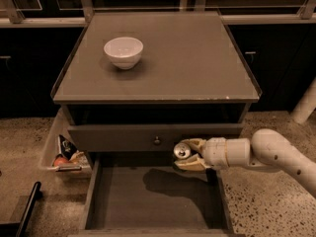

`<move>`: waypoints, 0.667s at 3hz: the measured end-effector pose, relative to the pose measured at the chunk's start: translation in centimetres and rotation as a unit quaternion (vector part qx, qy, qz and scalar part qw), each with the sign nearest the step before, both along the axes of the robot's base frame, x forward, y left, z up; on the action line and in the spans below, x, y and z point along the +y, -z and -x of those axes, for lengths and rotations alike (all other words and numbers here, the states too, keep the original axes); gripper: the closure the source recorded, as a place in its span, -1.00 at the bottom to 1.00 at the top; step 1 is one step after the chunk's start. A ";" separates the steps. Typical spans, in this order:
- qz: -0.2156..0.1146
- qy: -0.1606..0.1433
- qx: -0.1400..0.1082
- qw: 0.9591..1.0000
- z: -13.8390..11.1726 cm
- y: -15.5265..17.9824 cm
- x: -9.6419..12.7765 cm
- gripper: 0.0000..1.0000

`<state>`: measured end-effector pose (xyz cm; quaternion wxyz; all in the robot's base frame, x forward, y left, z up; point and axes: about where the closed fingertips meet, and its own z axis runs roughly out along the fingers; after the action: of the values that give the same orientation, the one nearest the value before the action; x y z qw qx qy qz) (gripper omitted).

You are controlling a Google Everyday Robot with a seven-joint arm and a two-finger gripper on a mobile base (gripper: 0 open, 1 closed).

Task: Pick green can from middle drawer and place on counter

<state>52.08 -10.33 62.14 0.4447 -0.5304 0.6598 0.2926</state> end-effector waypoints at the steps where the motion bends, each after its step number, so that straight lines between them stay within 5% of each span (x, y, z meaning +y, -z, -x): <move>1: -0.001 -0.002 0.000 1.000 0.1 -0.1 0.1 1.00; 2: -0.011 -0.019 -0.020 1.000 0.7 -3.2 0.5 1.00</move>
Offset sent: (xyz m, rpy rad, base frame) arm -0.0153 0.0058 0.0769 0.0499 -0.1025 0.0794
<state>51.39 -9.84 65.29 0.4584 -0.5436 0.6371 0.2974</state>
